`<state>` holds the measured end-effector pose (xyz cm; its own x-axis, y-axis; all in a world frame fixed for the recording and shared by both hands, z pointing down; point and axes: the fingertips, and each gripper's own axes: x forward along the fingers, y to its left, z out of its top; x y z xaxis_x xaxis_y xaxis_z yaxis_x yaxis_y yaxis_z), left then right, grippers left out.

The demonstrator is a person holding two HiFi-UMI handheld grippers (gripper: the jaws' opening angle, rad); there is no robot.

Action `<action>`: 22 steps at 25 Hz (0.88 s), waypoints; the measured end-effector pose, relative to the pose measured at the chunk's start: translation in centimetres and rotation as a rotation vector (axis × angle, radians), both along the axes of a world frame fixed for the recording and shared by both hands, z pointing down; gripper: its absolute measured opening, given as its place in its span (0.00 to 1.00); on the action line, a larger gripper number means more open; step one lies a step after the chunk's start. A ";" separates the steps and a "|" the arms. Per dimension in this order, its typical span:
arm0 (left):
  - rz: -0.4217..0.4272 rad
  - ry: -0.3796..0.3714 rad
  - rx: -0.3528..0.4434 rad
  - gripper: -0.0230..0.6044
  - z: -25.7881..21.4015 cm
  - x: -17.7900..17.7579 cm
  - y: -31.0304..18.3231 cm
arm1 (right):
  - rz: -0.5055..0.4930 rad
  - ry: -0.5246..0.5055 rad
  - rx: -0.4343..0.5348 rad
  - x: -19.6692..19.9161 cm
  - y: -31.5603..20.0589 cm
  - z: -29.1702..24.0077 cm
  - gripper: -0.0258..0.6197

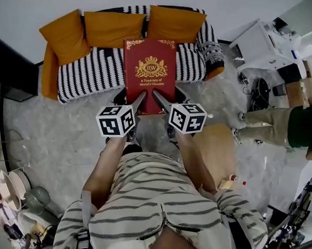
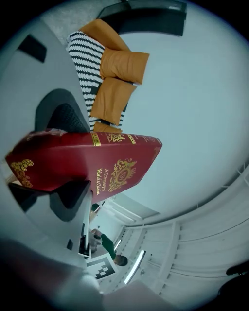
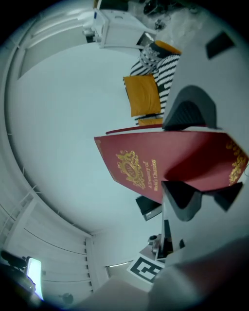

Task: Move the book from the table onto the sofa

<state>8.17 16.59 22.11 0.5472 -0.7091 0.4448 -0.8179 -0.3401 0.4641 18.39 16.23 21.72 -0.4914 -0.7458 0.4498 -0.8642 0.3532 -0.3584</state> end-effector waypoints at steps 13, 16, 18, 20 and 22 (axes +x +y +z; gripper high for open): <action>-0.137 0.006 -0.016 0.54 1.1 -14.8 -6.0 | -0.142 0.009 -0.018 -15.0 -7.4 1.0 0.57; -0.162 0.002 -0.019 0.54 1.5 -15.9 -6.8 | -0.162 0.004 -0.025 -16.1 -8.3 1.6 0.57; -0.176 0.001 -0.024 0.54 1.7 -16.8 -7.4 | -0.177 0.004 -0.032 -17.1 -9.1 1.8 0.57; -0.188 0.000 -0.029 0.54 1.9 -17.9 -8.4 | -0.190 0.004 -0.038 -18.3 -10.2 2.0 0.57; -0.198 0.000 -0.037 0.54 2.4 -18.8 -9.4 | -0.201 0.004 -0.045 -19.2 -11.4 2.4 0.57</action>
